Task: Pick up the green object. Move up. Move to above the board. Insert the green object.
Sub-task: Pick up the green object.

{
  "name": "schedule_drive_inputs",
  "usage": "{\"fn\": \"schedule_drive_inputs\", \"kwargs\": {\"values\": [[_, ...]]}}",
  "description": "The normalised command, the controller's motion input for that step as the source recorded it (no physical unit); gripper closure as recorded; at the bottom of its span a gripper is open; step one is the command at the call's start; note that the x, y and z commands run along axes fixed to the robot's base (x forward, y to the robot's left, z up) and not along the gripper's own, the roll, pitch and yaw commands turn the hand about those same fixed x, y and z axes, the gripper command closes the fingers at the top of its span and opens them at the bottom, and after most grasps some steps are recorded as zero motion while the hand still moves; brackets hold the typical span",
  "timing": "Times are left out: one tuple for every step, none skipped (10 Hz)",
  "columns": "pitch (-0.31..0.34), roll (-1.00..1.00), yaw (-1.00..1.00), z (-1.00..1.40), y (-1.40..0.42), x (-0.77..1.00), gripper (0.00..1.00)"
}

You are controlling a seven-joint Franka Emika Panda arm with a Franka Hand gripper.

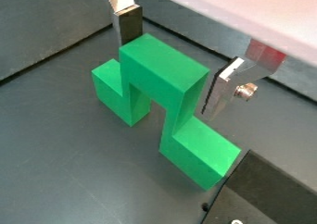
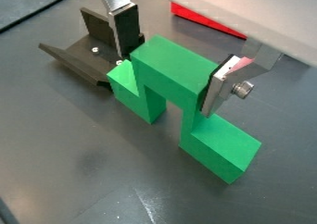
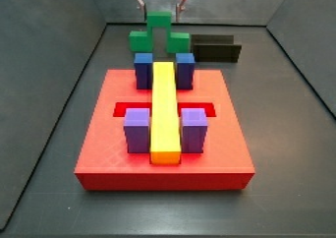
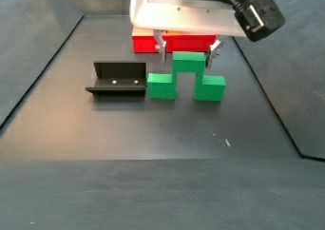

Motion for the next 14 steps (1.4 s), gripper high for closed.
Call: {"fn": "schedule_drive_inputs", "kwargs": {"values": [[-0.143,0.00,0.00,-0.28,-0.01,0.00,0.00],[-0.144,-0.01,0.00,-0.25,0.00,0.00,0.00],[-0.103,0.00,0.00,-0.18,-0.01,0.00,0.00],[-0.123,0.00,0.00,-0.22,-0.04,0.00,0.00],[-0.086,0.00,0.00,-0.18,-0.08,0.00,0.00],[0.000,0.00,0.00,0.00,0.00,0.00,0.00],[0.000,-0.16,0.00,-0.01,0.17,-0.02,0.00],[0.000,-0.01,0.00,0.00,0.00,0.00,0.00],[0.000,0.00,0.00,0.00,0.00,0.00,0.00],[0.000,0.00,0.00,0.00,0.00,0.00,0.00],[0.000,0.00,0.00,0.00,0.00,0.00,1.00],[0.000,0.00,0.00,0.00,0.00,0.00,1.00],[0.000,0.00,0.00,0.00,0.00,0.00,1.00],[0.000,0.00,0.00,0.00,0.00,0.00,1.00]]}}
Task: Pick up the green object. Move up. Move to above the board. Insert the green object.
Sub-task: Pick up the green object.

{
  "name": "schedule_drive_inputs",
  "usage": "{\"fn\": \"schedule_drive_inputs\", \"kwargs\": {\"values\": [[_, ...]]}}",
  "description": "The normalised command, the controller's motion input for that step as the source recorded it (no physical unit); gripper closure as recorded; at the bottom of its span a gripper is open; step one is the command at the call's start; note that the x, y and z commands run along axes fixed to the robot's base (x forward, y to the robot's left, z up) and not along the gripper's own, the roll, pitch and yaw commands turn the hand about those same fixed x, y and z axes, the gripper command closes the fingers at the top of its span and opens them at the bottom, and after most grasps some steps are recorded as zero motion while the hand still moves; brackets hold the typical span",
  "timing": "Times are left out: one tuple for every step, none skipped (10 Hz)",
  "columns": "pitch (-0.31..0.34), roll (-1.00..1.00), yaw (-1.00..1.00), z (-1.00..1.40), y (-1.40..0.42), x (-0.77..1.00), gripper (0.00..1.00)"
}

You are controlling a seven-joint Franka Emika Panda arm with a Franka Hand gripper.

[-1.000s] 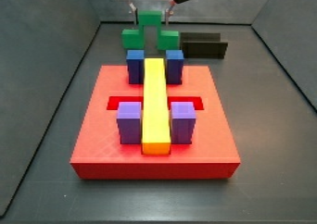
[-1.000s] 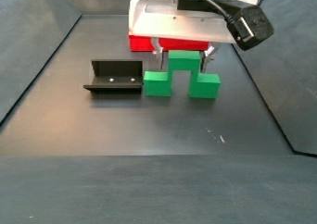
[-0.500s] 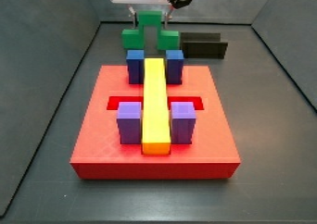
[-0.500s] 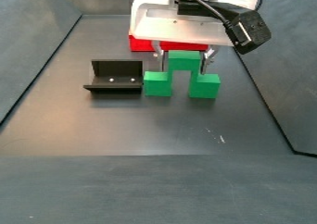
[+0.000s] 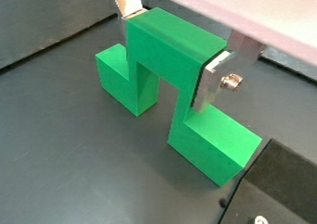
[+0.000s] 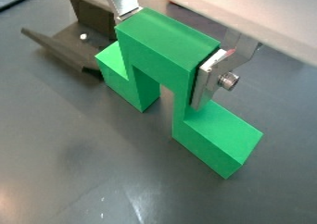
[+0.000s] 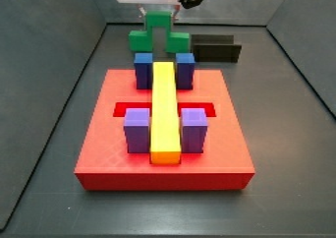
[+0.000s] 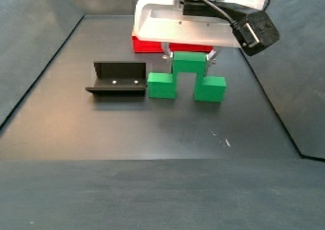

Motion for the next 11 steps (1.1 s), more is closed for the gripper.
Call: {"fn": "schedule_drive_inputs", "kwargs": {"values": [[0.000,0.00,0.00,0.00,0.00,0.00,1.00],[0.000,0.00,0.00,0.00,0.00,0.00,1.00],[0.000,0.00,0.00,0.00,0.00,0.00,1.00],[0.000,0.00,0.00,0.00,0.00,0.00,1.00],[0.000,0.00,0.00,0.00,0.00,0.00,1.00],[0.000,0.00,0.00,0.00,0.00,0.00,1.00],[0.000,0.00,0.00,0.00,0.00,0.00,1.00],[0.000,0.00,0.00,0.00,0.00,0.00,1.00],[0.000,0.00,0.00,0.00,0.00,0.00,1.00],[0.000,0.00,0.00,0.00,0.00,0.00,1.00],[0.000,0.00,0.00,0.00,0.00,0.00,1.00]]}}
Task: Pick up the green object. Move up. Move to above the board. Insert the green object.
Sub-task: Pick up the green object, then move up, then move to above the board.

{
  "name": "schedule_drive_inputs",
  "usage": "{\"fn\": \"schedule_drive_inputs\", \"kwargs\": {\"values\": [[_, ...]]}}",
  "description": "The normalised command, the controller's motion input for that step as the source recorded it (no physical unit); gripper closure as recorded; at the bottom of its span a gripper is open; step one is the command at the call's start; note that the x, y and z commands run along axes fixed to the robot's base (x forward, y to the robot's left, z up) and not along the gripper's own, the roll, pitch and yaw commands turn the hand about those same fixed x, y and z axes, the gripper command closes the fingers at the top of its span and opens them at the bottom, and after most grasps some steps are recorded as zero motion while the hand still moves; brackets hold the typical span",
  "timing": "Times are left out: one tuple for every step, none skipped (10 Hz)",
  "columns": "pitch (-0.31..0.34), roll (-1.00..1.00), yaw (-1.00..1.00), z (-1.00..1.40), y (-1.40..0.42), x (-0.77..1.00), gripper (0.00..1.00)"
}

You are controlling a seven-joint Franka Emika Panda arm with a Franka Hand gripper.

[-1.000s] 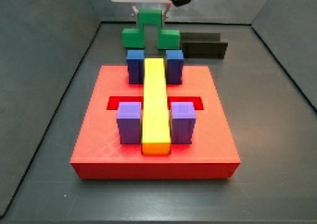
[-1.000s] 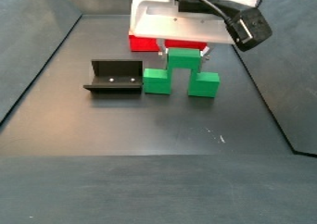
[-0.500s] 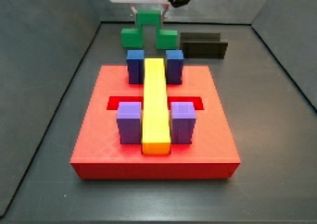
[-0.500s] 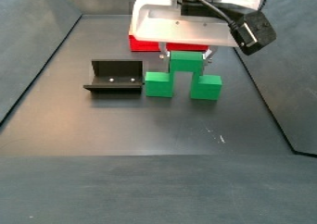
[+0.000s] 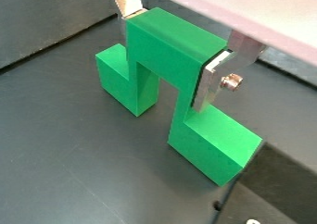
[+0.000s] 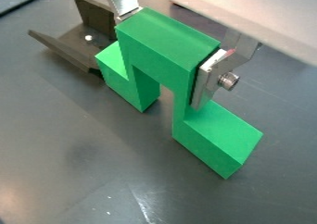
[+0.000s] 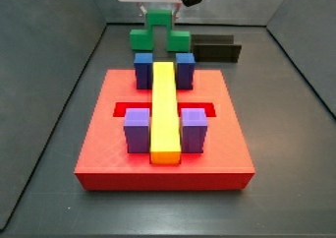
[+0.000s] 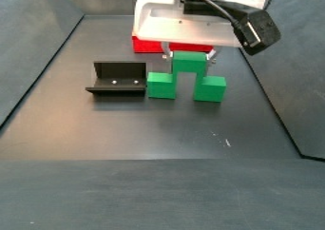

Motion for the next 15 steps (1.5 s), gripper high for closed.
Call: {"fn": "schedule_drive_inputs", "kwargs": {"values": [[0.000,0.00,0.00,0.00,0.00,0.00,1.00],[0.000,0.00,0.00,0.83,0.00,0.00,1.00],[-0.004,-0.01,0.03,0.82,-0.06,0.04,1.00],[0.036,0.00,0.04,0.69,-0.06,0.00,1.00],[0.012,0.04,0.02,0.21,-0.02,0.04,1.00],[0.000,0.00,0.00,1.40,0.00,0.00,1.00],[0.010,0.00,-0.01,1.40,0.00,-0.01,1.00],[0.041,0.01,0.00,1.40,0.00,-0.06,1.00],[0.029,0.03,0.00,1.40,0.00,-0.02,1.00],[0.076,0.02,0.01,1.40,0.00,0.04,1.00],[0.097,0.02,0.00,0.88,0.00,0.02,1.00],[0.075,0.02,0.01,0.35,-0.01,0.01,1.00],[0.450,-0.07,0.30,0.20,-1.40,0.07,1.00],[0.447,-0.06,0.28,0.20,-1.40,0.07,1.00],[0.399,-0.01,0.24,0.21,-1.40,0.08,1.00]]}}
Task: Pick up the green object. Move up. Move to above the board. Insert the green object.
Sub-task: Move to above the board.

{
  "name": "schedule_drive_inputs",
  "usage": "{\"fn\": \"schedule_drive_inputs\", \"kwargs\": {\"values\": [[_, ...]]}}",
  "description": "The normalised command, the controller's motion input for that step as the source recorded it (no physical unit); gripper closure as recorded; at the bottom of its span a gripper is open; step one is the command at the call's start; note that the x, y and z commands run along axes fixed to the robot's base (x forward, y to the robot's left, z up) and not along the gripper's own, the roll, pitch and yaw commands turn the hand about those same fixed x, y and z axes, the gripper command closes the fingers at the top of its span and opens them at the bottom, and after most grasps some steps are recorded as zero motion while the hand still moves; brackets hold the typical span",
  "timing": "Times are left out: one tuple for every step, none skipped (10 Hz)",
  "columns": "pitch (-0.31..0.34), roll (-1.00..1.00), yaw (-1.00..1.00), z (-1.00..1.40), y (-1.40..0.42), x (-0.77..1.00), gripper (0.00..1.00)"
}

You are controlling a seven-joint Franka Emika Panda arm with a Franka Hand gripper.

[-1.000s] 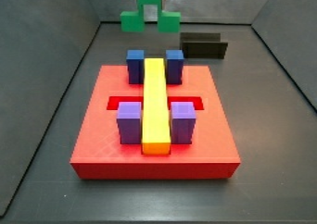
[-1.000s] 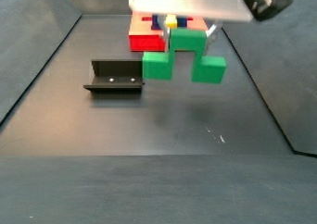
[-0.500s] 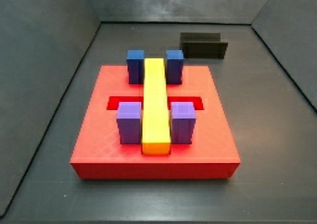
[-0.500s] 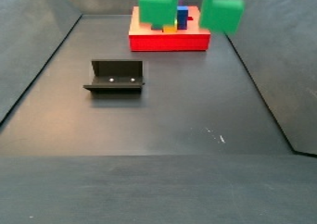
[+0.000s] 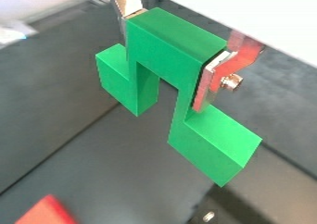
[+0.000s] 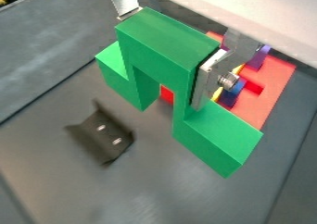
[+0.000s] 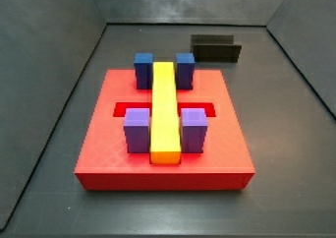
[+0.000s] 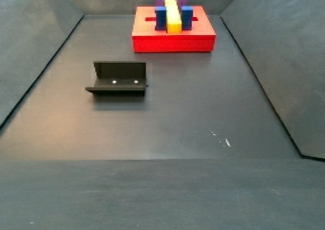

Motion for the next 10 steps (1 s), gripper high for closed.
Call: {"fn": "schedule_drive_inputs", "kwargs": {"values": [[0.272,-0.05,0.12,0.20,-1.40,0.09,1.00],[0.186,-0.01,0.05,0.20,-1.40,0.10,1.00],[0.150,0.02,0.04,0.21,-1.40,0.11,1.00],[0.137,0.00,0.03,0.21,-1.40,0.13,1.00],[0.133,0.00,0.02,0.21,-1.40,0.16,1.00],[0.141,0.01,0.01,0.23,-1.40,0.18,1.00],[0.149,0.02,0.01,0.15,-0.86,0.15,1.00],[0.152,0.02,0.01,0.10,-0.57,0.13,1.00],[0.120,0.01,0.01,0.06,-0.26,0.09,1.00],[0.093,0.01,0.01,0.05,-0.19,0.05,1.00]]}}
